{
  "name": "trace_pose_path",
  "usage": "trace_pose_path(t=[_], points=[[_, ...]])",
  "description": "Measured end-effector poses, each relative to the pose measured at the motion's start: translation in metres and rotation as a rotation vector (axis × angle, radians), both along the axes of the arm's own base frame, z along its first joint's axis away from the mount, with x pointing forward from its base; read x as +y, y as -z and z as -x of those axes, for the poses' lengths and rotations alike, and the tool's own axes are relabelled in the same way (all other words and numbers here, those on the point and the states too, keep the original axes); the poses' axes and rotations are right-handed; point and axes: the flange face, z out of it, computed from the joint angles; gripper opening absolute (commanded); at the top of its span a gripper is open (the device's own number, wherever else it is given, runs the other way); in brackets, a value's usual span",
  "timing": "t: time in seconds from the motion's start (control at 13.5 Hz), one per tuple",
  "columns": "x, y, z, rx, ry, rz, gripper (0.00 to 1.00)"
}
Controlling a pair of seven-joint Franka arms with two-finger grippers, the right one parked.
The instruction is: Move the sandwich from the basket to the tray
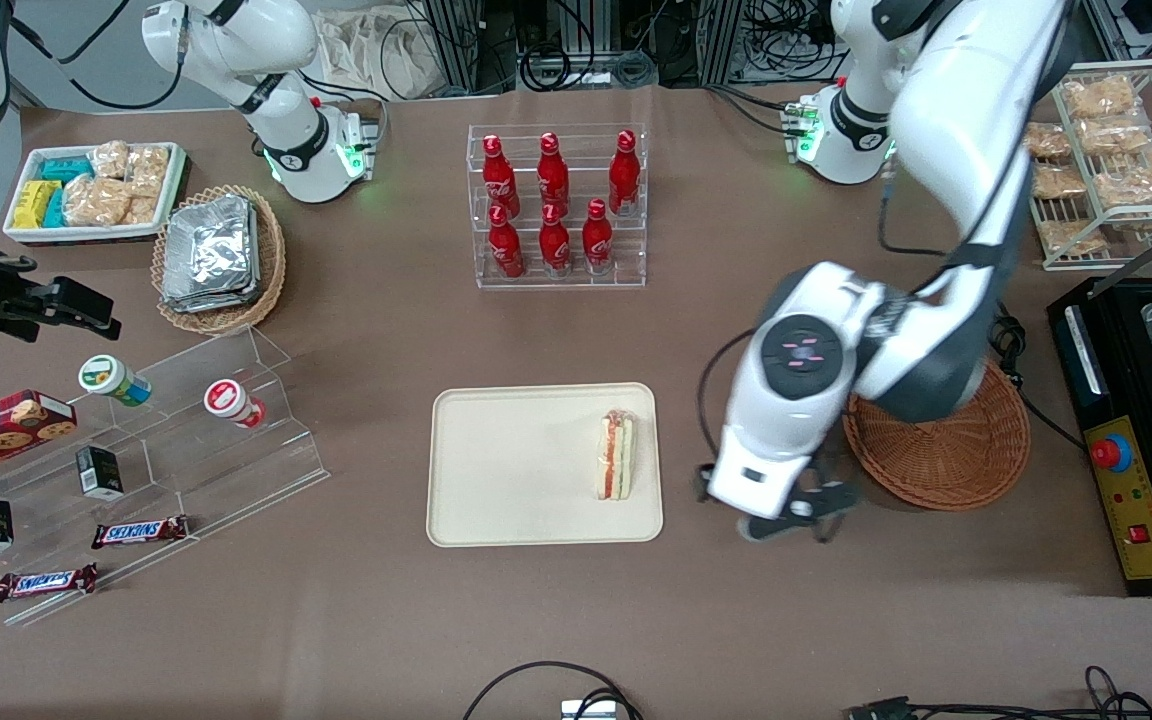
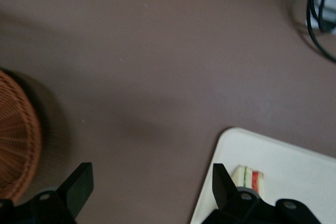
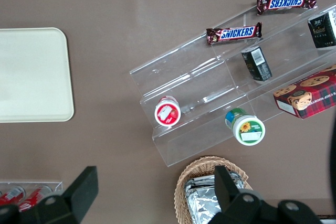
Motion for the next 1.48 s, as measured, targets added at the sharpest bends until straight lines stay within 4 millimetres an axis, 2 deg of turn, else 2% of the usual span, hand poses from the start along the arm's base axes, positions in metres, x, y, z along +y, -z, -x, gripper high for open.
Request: trace_pose_path(t=[0.15,0.3,0.59,0.89,1.19,1.48], points=[[0.032,-0.028,-0.004,0.0,-0.045,0.018,1.0],[0.043,-0.045,-0.003,0.006,-0.052,0.043,1.0],[0.069,-0.054,-0.003,0.055,-0.042,0.065,1.0],[0.116,-0.08,-0.003,0.077,0.045,0.094,1.0],[0.167,-0.111,0.019,0.092,0.171,0.066,1.0],[0.2,-0.143,0.058,0.101,0.221,0.047,1.0]])
